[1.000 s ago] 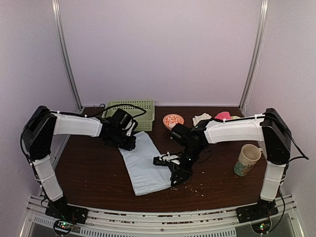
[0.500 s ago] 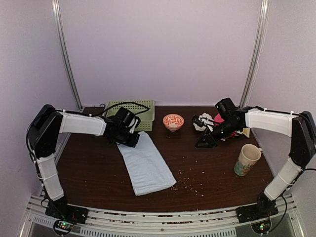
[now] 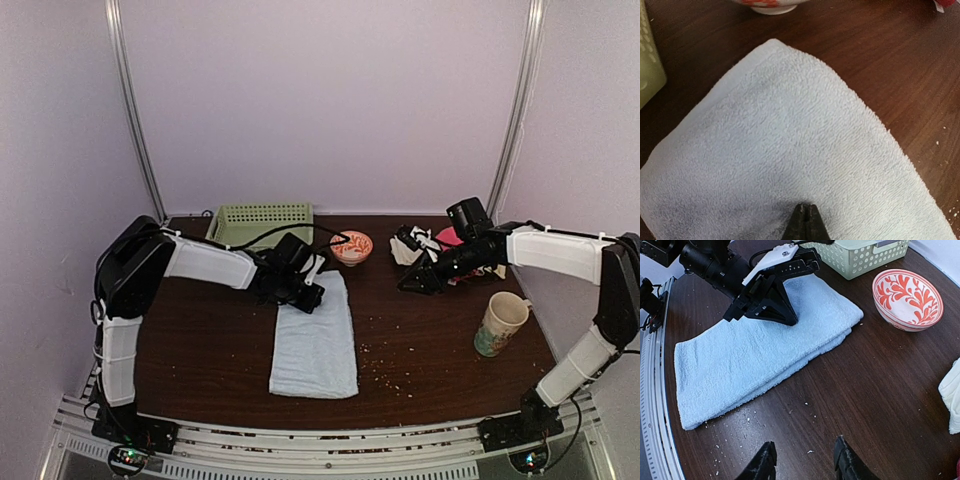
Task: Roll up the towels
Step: Smooth out the towel at the center of the board.
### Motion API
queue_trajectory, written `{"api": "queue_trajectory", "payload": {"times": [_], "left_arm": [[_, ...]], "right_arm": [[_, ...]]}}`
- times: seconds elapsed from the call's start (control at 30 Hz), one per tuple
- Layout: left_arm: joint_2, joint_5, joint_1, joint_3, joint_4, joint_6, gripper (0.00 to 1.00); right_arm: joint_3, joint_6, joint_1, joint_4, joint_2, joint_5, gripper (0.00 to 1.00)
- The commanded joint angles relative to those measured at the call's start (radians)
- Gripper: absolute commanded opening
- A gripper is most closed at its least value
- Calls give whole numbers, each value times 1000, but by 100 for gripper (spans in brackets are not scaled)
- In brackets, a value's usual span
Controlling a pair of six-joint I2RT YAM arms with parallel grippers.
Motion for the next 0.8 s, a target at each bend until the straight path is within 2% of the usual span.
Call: {"api": "queue_trajectory", "payload": {"times": [0.0,0.2,0.3,0.4,0.5,0.63,0.77], "left_arm": [[1,40,-11,21,12,47,5],[-208,25,-16,-69,13,99,20],[-326,-12,-37,-144,2,110,22],[-437,20,-68,-276,5,97,20],[-517,65,-143,-412,38,62,14],[-582,64,-255,-566,75,20,8],[-593,169,-286,-691,167,-36,6]], "right_arm": [[-16,3,-6,23,-15,-21,41],[6,-9,-6,-15,-2,-23,42],[50,13,-5,-45,7,-36,42],[92,48,9,-64,33,-50,41],[149,85,42,-85,84,-50,38],[235,135,98,-99,172,-55,34],[353,189,177,-94,323,-96,28]]}}
